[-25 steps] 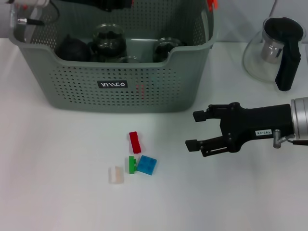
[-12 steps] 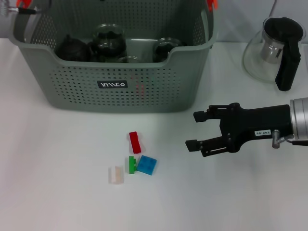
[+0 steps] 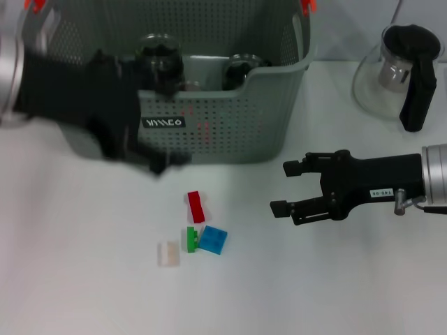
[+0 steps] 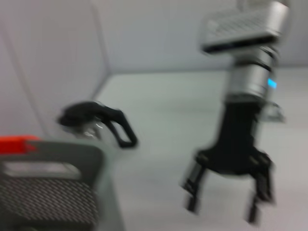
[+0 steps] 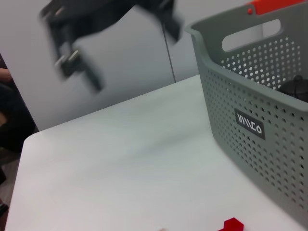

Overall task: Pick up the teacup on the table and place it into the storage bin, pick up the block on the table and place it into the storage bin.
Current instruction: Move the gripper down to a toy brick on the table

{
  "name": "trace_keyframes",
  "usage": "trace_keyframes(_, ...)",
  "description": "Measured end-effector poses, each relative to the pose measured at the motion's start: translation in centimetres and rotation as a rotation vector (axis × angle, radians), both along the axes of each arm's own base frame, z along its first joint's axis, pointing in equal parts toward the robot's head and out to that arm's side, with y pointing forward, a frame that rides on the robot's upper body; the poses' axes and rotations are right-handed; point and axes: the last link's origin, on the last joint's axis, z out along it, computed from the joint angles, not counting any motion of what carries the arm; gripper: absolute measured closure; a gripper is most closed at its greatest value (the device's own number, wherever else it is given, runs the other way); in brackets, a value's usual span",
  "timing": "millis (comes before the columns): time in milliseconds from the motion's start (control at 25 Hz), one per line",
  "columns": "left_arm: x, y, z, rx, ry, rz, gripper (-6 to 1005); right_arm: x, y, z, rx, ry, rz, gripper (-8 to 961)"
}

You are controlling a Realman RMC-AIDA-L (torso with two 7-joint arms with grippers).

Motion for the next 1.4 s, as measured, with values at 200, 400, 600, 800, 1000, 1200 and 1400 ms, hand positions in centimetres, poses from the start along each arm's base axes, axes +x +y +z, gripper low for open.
trace_keyframes(200, -2.2, -3.1, -3.0, -0.086, 0.143, -0.018, 57, 0.3, -0.2, -0.2, -0.004, 0.003, -0.016, 28)
trace_keyframes(400, -4.2, -3.2, -6.1, -0.154, 0.212, 0.065, 39, 0.5, -0.3, -0.3, -0.008, 0.008, -0.028, 28)
trace_keyframes(600, -5.3, -2.4, -8.8, -0.185, 0.274, 0.113, 45, 0.6, -0.2, -0.3, -0.005, 0.013, -0.037, 28)
trace_keyframes(800, -6.4, -1.4, -11.7, -0.191, 0.35, 0.125, 52, 0.5, -0.1, -0.3, -0.004, 0.012, -0.04, 28)
trace_keyframes(1000, -7.2, -0.7, -12.9, -0.199, 0.373, 0.134, 59, 0.4, 0.1, -0.3, -0.003, 0.01, -0.039, 27)
trace_keyframes(1200, -8.0, -0.3, -13.3, -0.17, 0.408, 0.14, 66, 0.4, 0.1, -0.2, 0.0, 0.008, -0.04, 27)
trace_keyframes(1400, -8.4, -0.3, -13.5, -0.174, 0.414, 0.141, 72, 0.5, 0.1, -0.2, 0.002, 0.007, -0.04, 27)
